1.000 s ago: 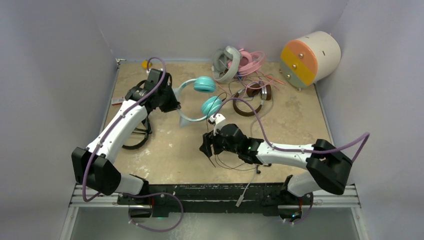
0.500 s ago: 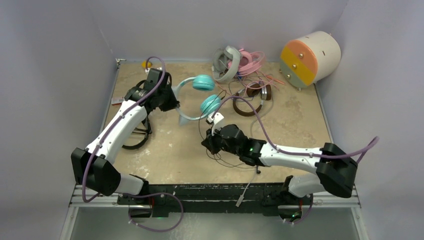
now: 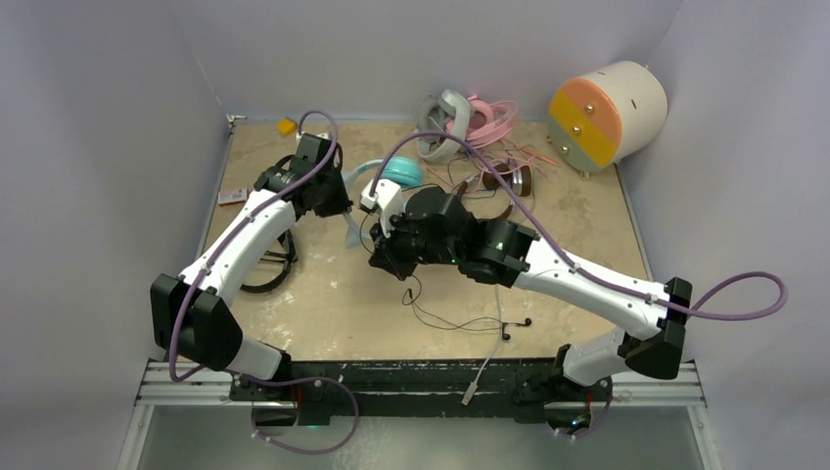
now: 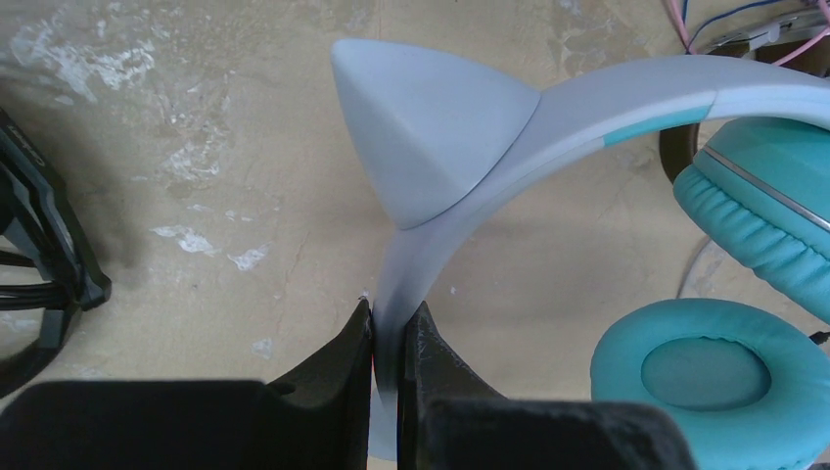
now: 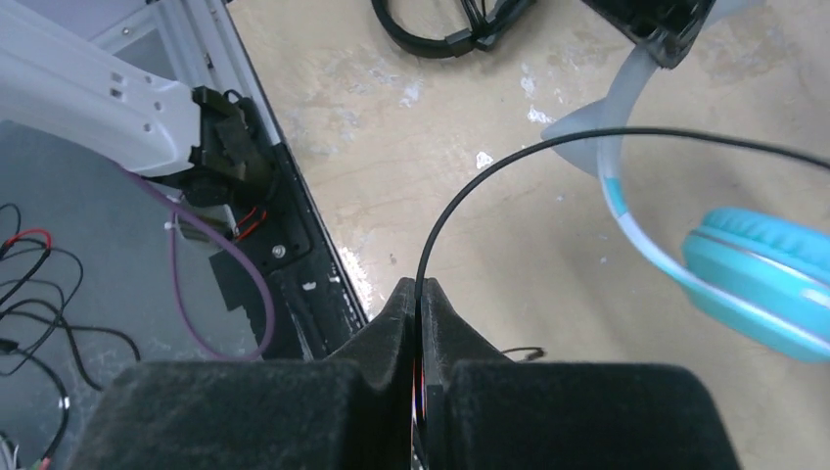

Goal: Wrap the headphones
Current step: Wrap the headphones cable around the headphones.

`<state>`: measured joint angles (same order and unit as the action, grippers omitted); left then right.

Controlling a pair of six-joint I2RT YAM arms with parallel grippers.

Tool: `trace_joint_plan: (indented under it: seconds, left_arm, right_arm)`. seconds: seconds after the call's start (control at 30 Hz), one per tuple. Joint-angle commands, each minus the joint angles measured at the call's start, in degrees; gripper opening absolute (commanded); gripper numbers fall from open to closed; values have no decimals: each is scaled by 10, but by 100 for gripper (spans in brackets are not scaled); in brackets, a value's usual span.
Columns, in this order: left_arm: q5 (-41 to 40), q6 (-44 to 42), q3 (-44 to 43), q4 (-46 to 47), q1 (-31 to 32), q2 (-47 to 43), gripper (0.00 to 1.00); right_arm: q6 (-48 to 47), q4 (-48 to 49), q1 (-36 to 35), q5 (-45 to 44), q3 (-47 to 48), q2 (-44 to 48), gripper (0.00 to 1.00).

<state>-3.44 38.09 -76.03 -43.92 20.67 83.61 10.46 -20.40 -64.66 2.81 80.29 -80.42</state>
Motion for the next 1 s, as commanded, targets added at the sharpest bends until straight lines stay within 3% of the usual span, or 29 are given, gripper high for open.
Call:
trace_joint_plan:
  seconds: [0.0, 0.2, 0.33, 0.5, 0.77, 0.97]
  left_arm:
    - [-15, -52, -27, 39, 1, -5, 0]
    - [-2, -133, -29, 74, 17, -2, 0]
    - [-63, -206, -55, 70, 44, 9, 0]
    - [-150, -166, -72, 51, 37, 10, 0]
    - [-246, -80, -50, 48, 18, -58, 0]
    - [-318, -48, -25, 58, 17, -126, 0]
  right_arm:
    - [-59, -210, -4, 5, 130, -9, 0]
    - [-73, -296, -4, -57, 237, -28, 0]
    - [-83, -356, -4, -92, 304, -46, 0]
    - [-74, -398, -3, -175, 305, -6, 0]
    - [-17, -317, 55, -275, 107, 127, 0]
    - [53, -156, 231, -131, -118, 206, 0]
